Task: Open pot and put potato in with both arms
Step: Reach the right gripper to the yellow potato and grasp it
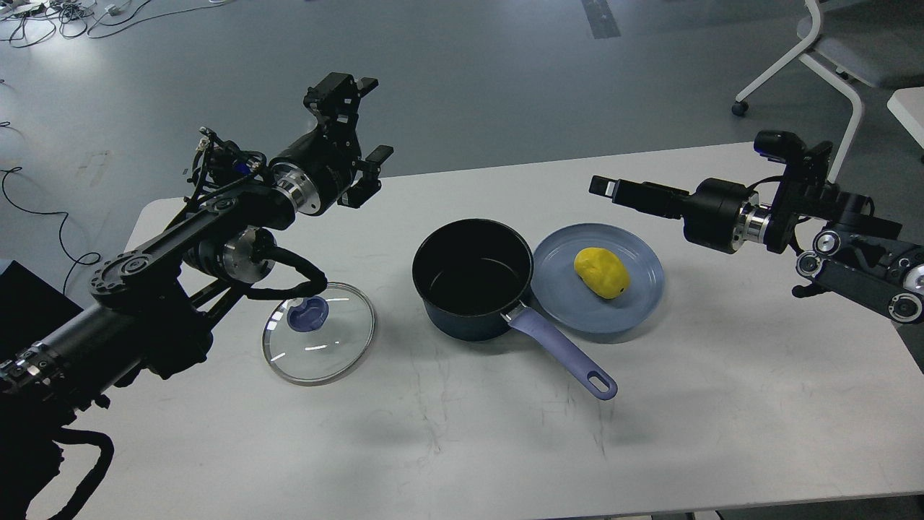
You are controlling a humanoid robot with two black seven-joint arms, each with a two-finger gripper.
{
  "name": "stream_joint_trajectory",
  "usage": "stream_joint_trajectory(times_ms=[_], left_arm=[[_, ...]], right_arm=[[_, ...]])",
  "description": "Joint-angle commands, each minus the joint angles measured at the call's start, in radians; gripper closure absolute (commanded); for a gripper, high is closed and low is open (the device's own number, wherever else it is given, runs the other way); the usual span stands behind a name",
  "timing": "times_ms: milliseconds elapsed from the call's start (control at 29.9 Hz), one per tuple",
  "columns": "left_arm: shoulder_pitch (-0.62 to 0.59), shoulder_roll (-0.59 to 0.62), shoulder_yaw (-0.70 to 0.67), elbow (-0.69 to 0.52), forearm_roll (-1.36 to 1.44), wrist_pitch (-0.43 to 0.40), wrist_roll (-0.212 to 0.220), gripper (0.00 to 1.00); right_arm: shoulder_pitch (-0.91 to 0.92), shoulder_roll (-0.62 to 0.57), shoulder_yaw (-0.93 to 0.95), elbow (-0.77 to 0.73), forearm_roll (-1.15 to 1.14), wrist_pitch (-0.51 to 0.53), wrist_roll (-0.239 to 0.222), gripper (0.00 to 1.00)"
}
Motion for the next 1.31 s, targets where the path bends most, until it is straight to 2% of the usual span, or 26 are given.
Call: stream_joint_trajectory(times_ms=[0, 134, 335, 402, 502, 1205, 1272], left_arm=[[0.006, 0.003, -0.024, 0.000, 0.001, -0.038, -0.018, 0.02], [0.004, 0.006, -0.028, -0.001, 0.015, -0.037, -0.053, 0.02], [0.021, 0.014, -0.027, -0.001, 0.035, -0.037, -0.099, 0.02], [0.027, 0.024, -0.028, -0.003, 0.082, -0.035, -0.137, 0.02], [0.027, 0.046, -0.030, -0.003, 0.096, -0.035, -0.170, 0.02], [0.029, 0.086, -0.031, -0.005, 0.096, -0.035, -0.216, 0.02], [0.027, 0.086, -0.031, -0.006, 0.096, -0.035, -0.216, 0.02]], right_arm=[[0.023, 0.007, -0.092, -0.074, -0.039, -0.010, 0.000, 0.00], [0.038, 0.017, -0.183, -0.121, -0.061, -0.025, 0.000, 0.00], [0.032, 0.077, -0.209, -0.166, -0.064, -0.082, 0.000, 0.00], [0.046, 0.099, -0.253, -0.187, -0.069, -0.092, 0.000, 0.00], [0.072, 0.100, -0.307, -0.207, -0.070, -0.102, 0.000, 0.00], [0.145, 0.240, -0.502, -0.315, -0.072, -0.160, 0.000, 0.02], [0.155, 0.252, -0.534, -0.322, -0.072, -0.163, 0.000, 0.06]])
